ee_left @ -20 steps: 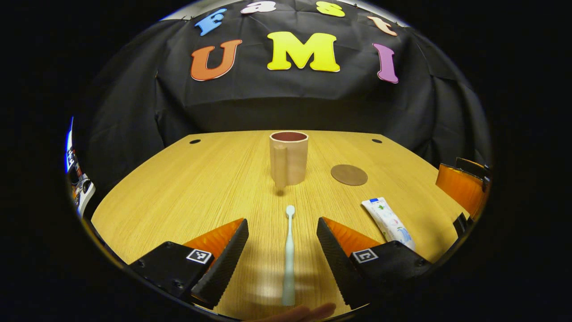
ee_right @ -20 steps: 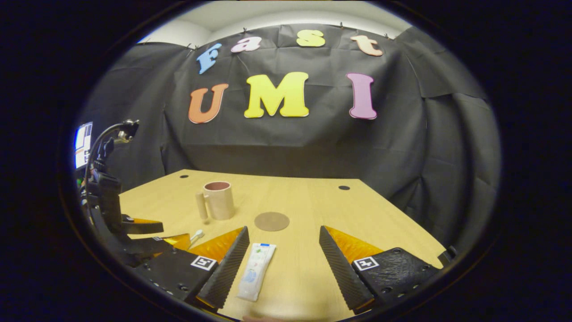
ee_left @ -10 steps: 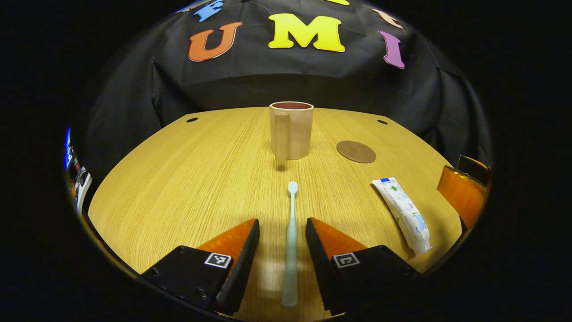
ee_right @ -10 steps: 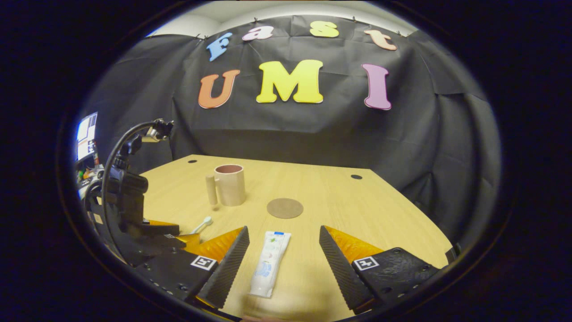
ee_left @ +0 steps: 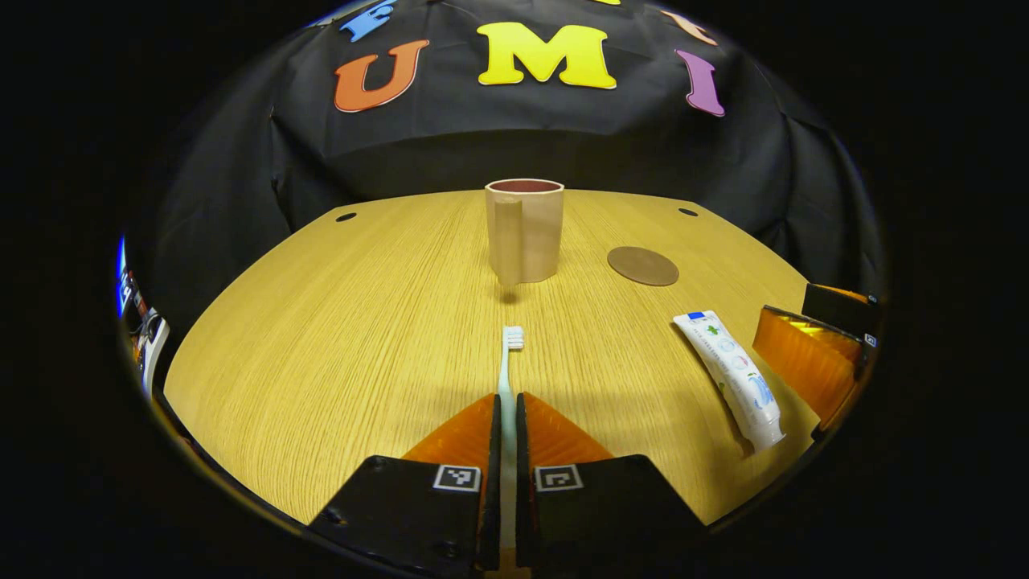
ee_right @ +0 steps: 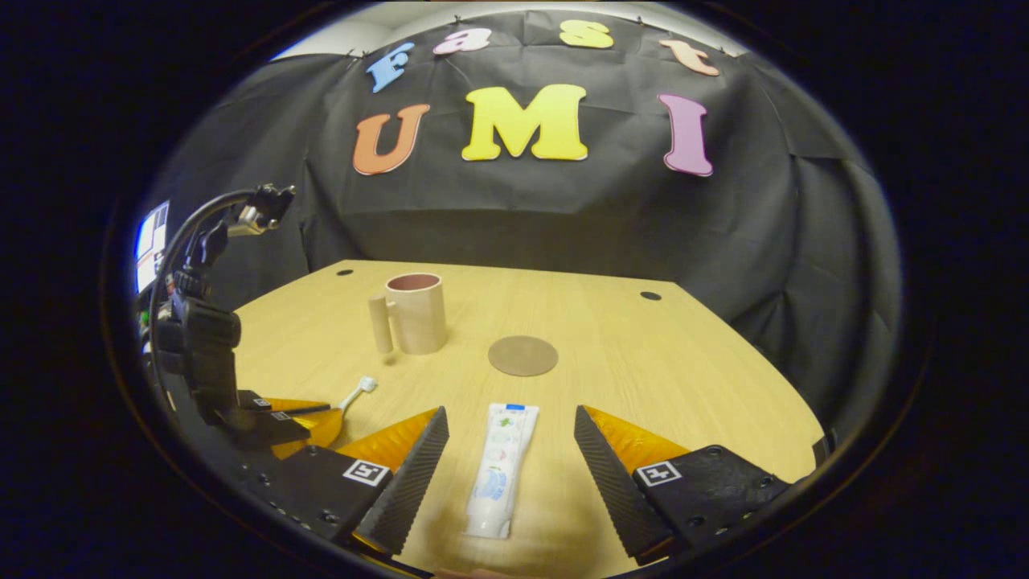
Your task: Put the toothbrush and toothpaste on the desktop into the cup, then pick up the cup and place it on the coaster on the desktop.
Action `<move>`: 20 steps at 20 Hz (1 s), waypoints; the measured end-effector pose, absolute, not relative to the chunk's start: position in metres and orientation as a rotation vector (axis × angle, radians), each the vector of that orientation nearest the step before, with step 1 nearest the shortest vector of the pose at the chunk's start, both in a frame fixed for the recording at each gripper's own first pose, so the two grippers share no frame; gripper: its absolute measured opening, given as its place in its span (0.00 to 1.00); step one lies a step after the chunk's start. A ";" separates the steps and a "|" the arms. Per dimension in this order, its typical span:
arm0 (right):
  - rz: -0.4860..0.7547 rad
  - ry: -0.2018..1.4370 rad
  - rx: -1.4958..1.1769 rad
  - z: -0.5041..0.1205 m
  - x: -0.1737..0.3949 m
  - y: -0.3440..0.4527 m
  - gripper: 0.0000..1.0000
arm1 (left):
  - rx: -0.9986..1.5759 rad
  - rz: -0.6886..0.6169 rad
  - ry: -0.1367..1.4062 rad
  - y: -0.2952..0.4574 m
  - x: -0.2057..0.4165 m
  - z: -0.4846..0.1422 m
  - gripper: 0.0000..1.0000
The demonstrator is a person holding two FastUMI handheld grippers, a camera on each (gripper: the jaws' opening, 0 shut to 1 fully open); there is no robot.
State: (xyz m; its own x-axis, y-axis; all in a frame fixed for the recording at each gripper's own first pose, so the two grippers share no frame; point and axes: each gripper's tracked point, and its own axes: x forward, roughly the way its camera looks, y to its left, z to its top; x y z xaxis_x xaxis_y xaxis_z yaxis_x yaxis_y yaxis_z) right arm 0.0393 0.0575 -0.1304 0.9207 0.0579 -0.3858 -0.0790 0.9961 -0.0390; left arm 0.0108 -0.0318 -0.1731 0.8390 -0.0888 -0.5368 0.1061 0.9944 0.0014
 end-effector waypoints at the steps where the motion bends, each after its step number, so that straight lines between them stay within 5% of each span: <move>1: 0.064 0.405 -0.053 -0.133 0.040 0.057 0.95 | 0.028 -0.105 0.566 -0.032 0.011 -0.174 0.10; 13: 0.048 0.578 -0.027 -0.184 0.042 0.066 0.98 | -0.021 -0.117 0.423 -0.023 0.007 -0.141 0.07; 20: 0.060 0.634 0.012 -0.198 0.045 0.063 0.84 | -0.035 -0.118 0.227 -0.019 0.006 -0.096 0.07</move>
State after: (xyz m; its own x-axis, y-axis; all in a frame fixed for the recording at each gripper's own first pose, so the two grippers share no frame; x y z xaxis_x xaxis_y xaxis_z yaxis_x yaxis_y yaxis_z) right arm 0.0448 0.0632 -0.1984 0.8038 0.0598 -0.5918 -0.0524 0.9982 0.0298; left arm 0.0060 -0.0192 -0.0958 0.9674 -0.1209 -0.2225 0.1129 0.9924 -0.0483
